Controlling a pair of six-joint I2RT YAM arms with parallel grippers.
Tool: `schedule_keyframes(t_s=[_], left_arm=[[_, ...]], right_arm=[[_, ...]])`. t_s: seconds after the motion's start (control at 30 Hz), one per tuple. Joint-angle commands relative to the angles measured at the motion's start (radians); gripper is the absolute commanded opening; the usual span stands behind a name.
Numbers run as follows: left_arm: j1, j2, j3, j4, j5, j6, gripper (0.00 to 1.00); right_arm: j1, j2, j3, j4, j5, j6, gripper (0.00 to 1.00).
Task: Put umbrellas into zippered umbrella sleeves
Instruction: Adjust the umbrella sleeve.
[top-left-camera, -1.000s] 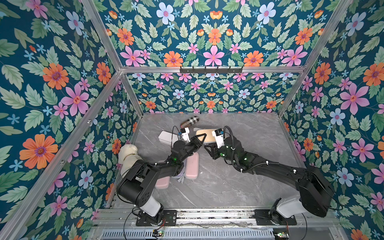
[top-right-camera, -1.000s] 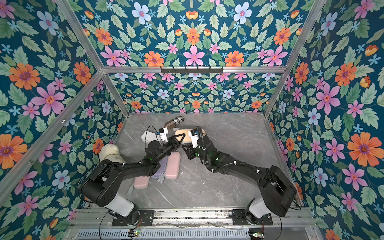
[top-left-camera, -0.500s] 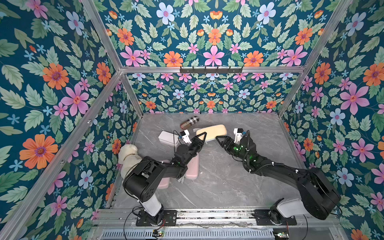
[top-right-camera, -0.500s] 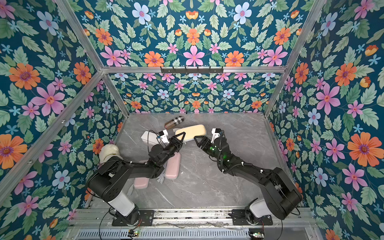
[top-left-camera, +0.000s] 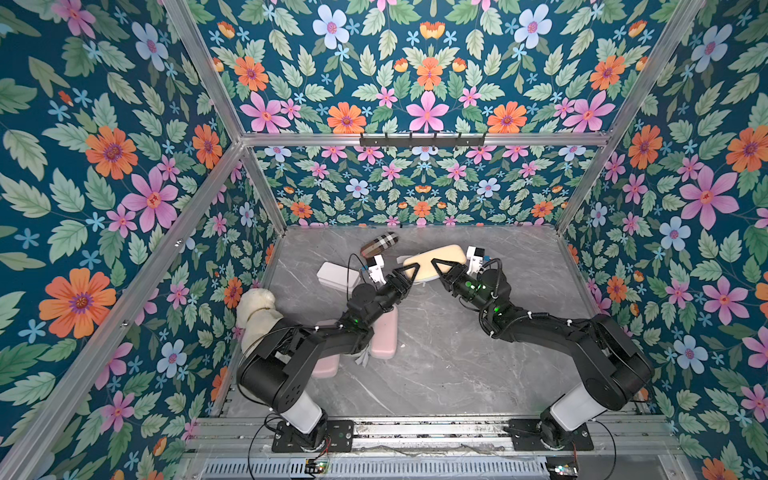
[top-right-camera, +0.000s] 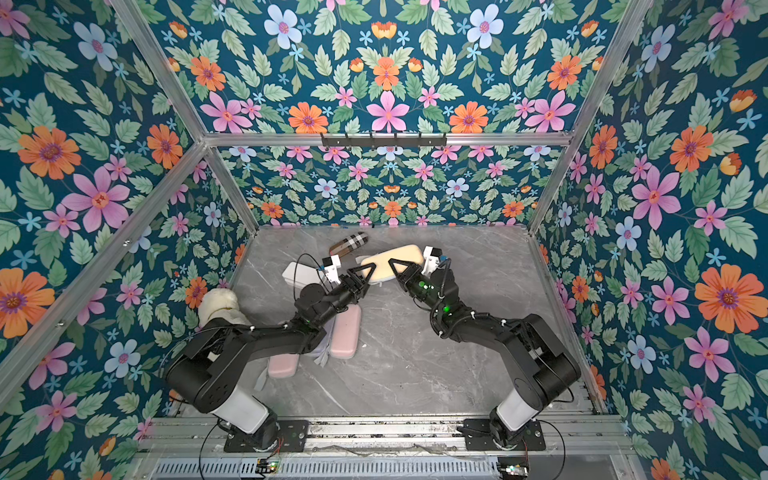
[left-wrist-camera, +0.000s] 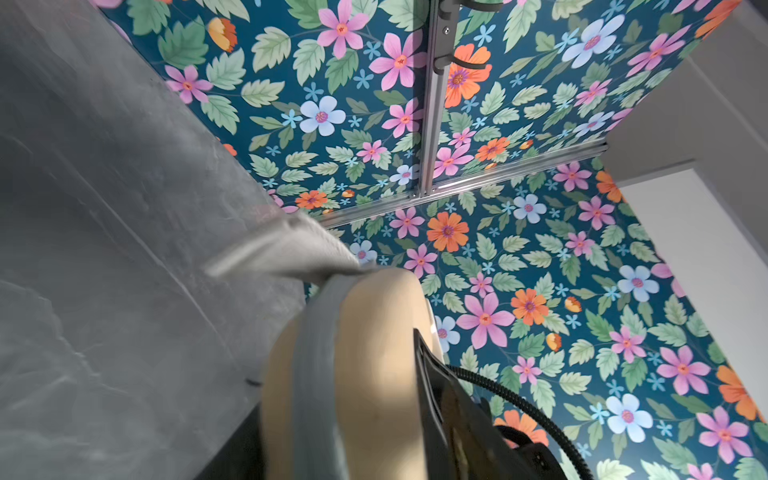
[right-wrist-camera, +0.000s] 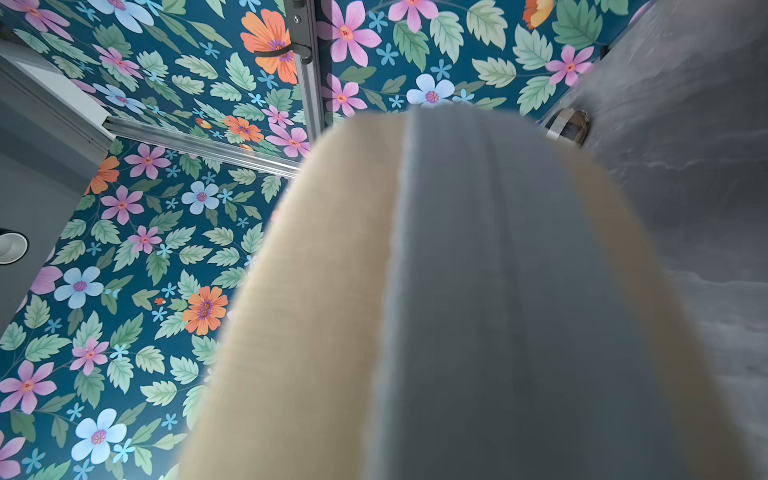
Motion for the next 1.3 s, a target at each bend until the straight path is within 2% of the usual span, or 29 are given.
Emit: schedule_keyframes(t_s=[0.0, 0.1, 0.2, 0.3, 0.37, 0.43, 0.53, 0.73, 0.87, 1.07, 1.27], left_arm=[[0.073, -0.067, 0.027, -0.237, 0.201, 0.194, 0.61], [0.127, -0.12, 0.081, -0.453, 0.295, 0.378, 0.62], [0.131, -0.121, 0.195, -0.682, 0.36, 0.582, 0.62], [0.12, -0.104, 0.301, -0.88, 0.347, 0.742, 0.63], [0.121, -0.107, 0.314, -0.901, 0.35, 0.792, 0.64], [0.124, -0.112, 0.301, -0.874, 0.389, 0.796, 0.66], [0.121, -0.099, 0.272, -0.794, 0.507, 0.738, 0.67], [0.12, -0.087, 0.22, -0.615, 0.635, 0.624, 0.65], [0.111, -0.052, 0.222, -0.505, 0.693, 0.545, 0.63], [0.085, -0.006, 0.271, -0.461, 0.751, 0.503, 0.56], [0.062, 0.023, 0.304, -0.453, 0.79, 0.484, 0.55]], right_arm=[[-0.064, -0.043, -0.017, -0.032, -0.145, -0.068, 0.14], [-0.126, -0.082, 0.005, -0.151, -0.327, -0.16, 0.12], [-0.159, -0.096, 0.063, -0.284, -0.527, -0.278, 0.13], [-0.161, -0.064, 0.18, -0.441, -0.701, -0.406, 0.14], [-0.167, -0.043, 0.221, -0.46, -0.769, -0.438, 0.14], [-0.182, -0.022, 0.238, -0.434, -0.82, -0.434, 0.14], [-0.188, 0.022, 0.239, -0.29, -0.913, -0.353, 0.14], [-0.189, 0.147, 0.239, 0.149, -1.007, -0.028, 0.1], [-0.185, 0.213, 0.25, 0.309, -1.042, 0.112, 0.06], [-0.155, 0.225, 0.262, 0.283, -1.057, 0.086, 0.05], [-0.153, 0.196, 0.273, 0.107, -1.051, -0.03, 0.04]])
